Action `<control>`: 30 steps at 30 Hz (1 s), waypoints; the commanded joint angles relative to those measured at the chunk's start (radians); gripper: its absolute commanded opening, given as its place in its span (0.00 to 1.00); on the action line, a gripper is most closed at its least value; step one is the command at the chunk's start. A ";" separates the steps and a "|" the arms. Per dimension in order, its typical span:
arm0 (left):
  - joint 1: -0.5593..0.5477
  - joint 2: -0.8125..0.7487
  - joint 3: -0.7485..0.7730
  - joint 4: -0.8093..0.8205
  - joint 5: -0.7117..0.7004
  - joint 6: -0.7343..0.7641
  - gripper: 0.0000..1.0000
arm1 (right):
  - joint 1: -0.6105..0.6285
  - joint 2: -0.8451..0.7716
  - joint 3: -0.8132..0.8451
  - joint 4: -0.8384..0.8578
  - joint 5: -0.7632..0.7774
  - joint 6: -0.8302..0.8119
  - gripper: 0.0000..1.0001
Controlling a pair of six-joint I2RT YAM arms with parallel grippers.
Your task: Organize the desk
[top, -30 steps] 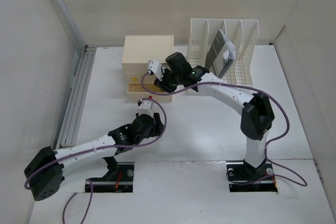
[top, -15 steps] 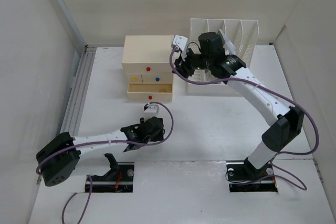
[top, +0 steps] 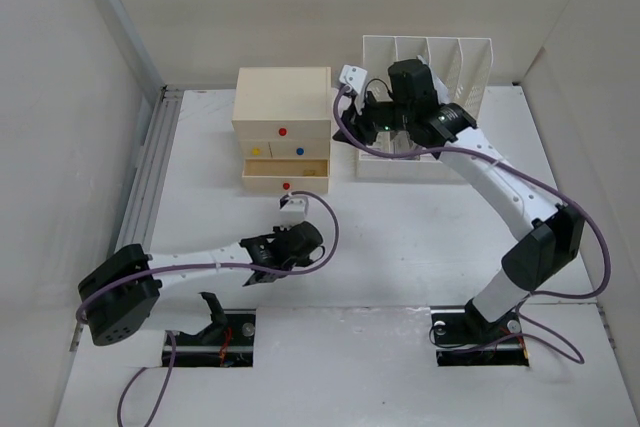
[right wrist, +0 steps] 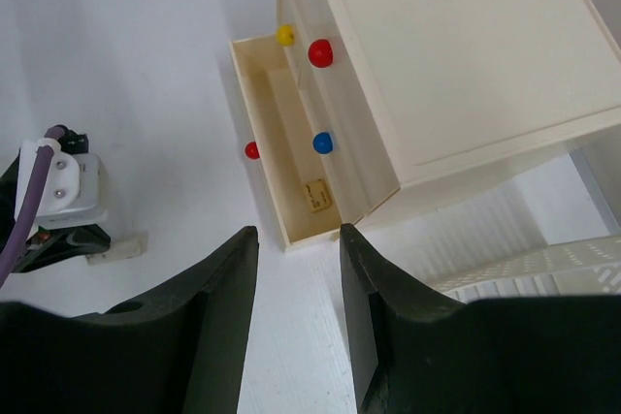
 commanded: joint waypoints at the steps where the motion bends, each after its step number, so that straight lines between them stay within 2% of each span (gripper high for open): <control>1: -0.009 -0.021 0.065 -0.032 -0.079 -0.017 0.04 | -0.014 -0.063 0.007 0.031 -0.047 0.012 0.44; 8: -0.009 0.046 0.149 -0.055 -0.104 0.052 0.06 | -0.043 -0.086 -0.013 0.040 -0.079 0.030 0.46; 9: -0.009 0.057 0.158 -0.055 -0.093 0.052 0.17 | -0.043 -0.086 -0.013 0.040 -0.089 0.030 0.46; 10: -0.009 0.057 0.158 -0.055 -0.093 0.052 0.23 | -0.043 -0.086 -0.013 0.040 -0.090 0.030 0.46; 13: -0.009 0.048 0.132 -0.064 -0.093 0.031 0.38 | -0.052 -0.086 -0.013 0.040 -0.099 0.030 0.46; 15: -0.009 0.024 0.117 -0.064 -0.084 0.021 0.45 | -0.052 -0.086 -0.013 0.040 -0.099 0.030 0.46; 22: -0.009 0.002 0.083 -0.084 -0.073 0.003 0.46 | -0.052 -0.086 -0.013 0.040 -0.099 0.030 0.46; 30: -0.009 0.056 0.042 -0.038 -0.016 -0.015 0.43 | -0.062 -0.086 -0.013 0.040 -0.126 0.039 0.46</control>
